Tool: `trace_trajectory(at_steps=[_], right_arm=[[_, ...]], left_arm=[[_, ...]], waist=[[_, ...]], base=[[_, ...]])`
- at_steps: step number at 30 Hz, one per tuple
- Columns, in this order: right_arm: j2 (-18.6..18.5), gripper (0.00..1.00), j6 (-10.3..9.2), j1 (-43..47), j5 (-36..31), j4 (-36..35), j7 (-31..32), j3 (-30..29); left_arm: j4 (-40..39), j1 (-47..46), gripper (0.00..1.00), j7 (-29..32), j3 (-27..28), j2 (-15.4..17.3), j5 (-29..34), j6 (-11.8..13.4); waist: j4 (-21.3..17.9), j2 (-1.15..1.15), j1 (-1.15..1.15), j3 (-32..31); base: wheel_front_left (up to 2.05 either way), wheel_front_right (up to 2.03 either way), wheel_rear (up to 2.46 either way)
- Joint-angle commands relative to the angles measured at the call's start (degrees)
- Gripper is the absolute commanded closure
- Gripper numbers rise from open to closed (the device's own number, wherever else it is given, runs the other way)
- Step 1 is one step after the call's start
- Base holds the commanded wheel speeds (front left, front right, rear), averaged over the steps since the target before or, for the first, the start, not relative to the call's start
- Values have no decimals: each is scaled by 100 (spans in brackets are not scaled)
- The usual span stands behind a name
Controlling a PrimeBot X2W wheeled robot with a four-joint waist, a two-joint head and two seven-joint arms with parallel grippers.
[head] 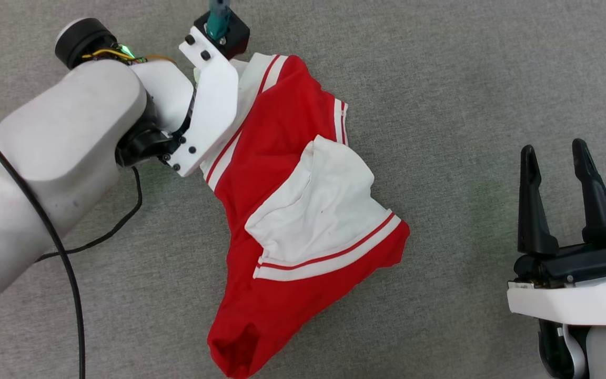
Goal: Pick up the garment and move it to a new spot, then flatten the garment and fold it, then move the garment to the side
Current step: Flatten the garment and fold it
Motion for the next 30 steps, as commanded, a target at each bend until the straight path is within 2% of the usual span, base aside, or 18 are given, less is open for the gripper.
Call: trace_trajectory(at_steps=[1, 4, 8, 12, 16, 20, 25, 30], right_arm=[[5, 0, -2, -22, -17, 25, -14, 1], [4, 0, -2, -2, -56, 47, -14, 20], [5, 0, -2, 103, -144, 103, -14, -3], [4, 0, -2, 277, -224, 155, -14, 20], [4, 0, -2, 445, -287, 191, -14, 22], [4, 0, -2, 623, -305, 221, -14, 24], [4, 0, -2, 781, -352, 250, -14, 57], [4, 0, -2, 790, -369, 265, -14, 86]], left_arm=[[36, 267, 100, -36, -138, 54, 26, -3], [27, 238, 100, -263, -108, 44, 33, 1], [65, 205, 100, -904, -81, -49, -201, 0], [82, 302, 100, -1543, -78, 110, -384, 0], [0, 521, 100, -2047, -50, 421, -585, 0], [-66, 956, 100, -2388, 1, 897, -797, 14], [-71, 1595, 100, -2626, -8, 1460, -965, 237], [45, 2315, 100, -2810, -27, 1731, -1204, 447]], waist=[[50, 0, 0, -77], [115, 0, 0, -186], [306, 0, 0, -517], [502, 0, 0, -891], [694, 0, 0, -1204], [850, 0, 0, -1433], [992, 0, 0, -1592], [1036, 0, 0, -1631]], base=[[0, 0, 0], [0, 0, 0], [0, 0, 0], [0, 0, 0], [0, 0, 0], [0, 0, 0], [0, 0, 0], [0, 0, 0]])
